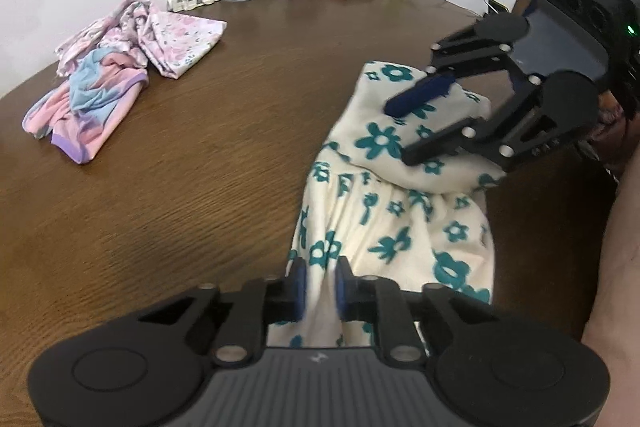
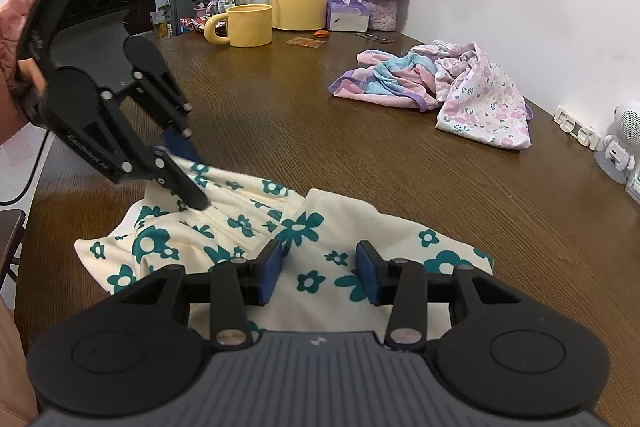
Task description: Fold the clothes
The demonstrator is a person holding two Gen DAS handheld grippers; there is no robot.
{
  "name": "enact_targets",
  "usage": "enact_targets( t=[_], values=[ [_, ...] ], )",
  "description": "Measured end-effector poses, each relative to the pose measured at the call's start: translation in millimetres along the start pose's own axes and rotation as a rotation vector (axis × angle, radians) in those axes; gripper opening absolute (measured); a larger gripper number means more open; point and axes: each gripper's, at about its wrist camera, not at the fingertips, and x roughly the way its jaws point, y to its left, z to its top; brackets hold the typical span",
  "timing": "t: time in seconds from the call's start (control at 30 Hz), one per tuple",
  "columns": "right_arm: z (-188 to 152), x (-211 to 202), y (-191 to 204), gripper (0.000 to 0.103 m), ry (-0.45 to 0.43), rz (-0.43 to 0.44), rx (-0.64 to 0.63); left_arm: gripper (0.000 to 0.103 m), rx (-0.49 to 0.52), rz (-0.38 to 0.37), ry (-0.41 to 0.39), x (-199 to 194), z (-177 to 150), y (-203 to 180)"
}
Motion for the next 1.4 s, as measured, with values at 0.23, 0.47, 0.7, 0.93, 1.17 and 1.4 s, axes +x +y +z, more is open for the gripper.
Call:
enact_targets(
  t=[0.23, 0.47, 0.7, 0.93, 1.17, 1.4],
  values=[
    [0.6, 0.5, -0.2, 0.041, 0.0, -0.001, -0.001, 0.035, -0.031, 0.037, 0.006, -13.4, -19.9, 0.6],
    [1.1, 1.4, -0.5, 0.041, -0.002, -0.001, 0.002, 0.026, -0.028, 0.081, -0.032, -27.3, -28.8, -9.4],
    [1.0, 2.4, -2.8, 0.042, -0.003, 0.008, 0.007, 0.074, 0.015, 0.106, -0.234, -67.4, -24.7, -52.0],
    [1.8, 1.5, -8.0, 0.042, 0.005, 0.038, 0.018, 0.069, 0.168, 0.049, -0.201, -19.4, -1.3, -111.7],
    [0.4, 0.8, -10.6, 0.042, -0.002, 0.056, 0.019, 0.044, 0.317, 0.085, -0.077, 20.8, 10.4, -133.5],
    [-1.1, 0.0, -9.9, 0.042, -0.006, 0.063, -0.003, 0.023, 0.279, 0.094, -0.044, 22.8, 4.7, -120.7]
  ],
)
